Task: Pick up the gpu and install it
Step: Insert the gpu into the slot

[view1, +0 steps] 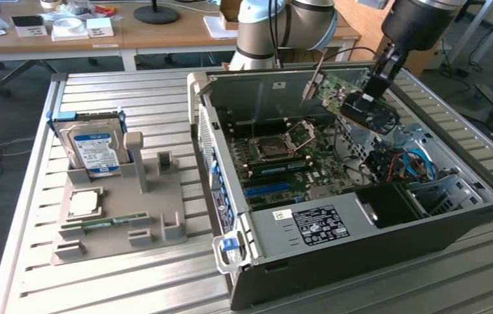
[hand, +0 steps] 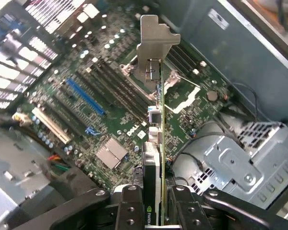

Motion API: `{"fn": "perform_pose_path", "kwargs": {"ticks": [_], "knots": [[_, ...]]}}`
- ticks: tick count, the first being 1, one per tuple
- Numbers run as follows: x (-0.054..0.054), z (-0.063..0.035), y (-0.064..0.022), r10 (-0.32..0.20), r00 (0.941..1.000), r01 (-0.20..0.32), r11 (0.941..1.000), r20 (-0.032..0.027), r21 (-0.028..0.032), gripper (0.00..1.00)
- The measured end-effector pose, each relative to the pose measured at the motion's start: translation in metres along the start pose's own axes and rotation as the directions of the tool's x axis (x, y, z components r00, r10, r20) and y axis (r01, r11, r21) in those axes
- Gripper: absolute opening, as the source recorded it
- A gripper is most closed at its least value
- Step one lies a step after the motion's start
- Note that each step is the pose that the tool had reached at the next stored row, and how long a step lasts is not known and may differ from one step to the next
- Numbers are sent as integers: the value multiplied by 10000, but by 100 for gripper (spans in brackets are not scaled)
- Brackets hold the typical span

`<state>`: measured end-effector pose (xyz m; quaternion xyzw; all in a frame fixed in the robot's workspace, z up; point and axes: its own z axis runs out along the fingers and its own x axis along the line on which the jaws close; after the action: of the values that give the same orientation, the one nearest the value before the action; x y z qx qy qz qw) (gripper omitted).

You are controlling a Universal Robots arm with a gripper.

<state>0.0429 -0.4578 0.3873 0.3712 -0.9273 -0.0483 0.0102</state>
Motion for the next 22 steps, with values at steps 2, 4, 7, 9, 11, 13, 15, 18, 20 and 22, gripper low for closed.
{"fn": "perform_pose_path", "kwargs": {"ticks": [2,4,7,9,11,13,15,18,20,22], "knots": [[0,0,0,-358,9994,358,9994,-35,-7,26],[0,1,0,-710,9975,710,9975,-69,-14,26],[0,1,0,-1260,9920,1260,9920,-123,-28,26],[0,2,0,-1614,9868,1614,9869,-156,-40,26],[0,2,0,-1972,9802,1972,9804,-189,-52,26],[0,3,0,-2316,9726,2315,9728,-222,-66,26],[0,3,0,-2679,9631,2678,9634,-256,-81,26],[0,4,0,-3197,9470,3196,9475,-303,-105,26],[0,4,0,-3534,9349,3532,9355,-334,-122,26],[0,5,0,-3867,9215,3864,9222,-364,-141,26]]}}
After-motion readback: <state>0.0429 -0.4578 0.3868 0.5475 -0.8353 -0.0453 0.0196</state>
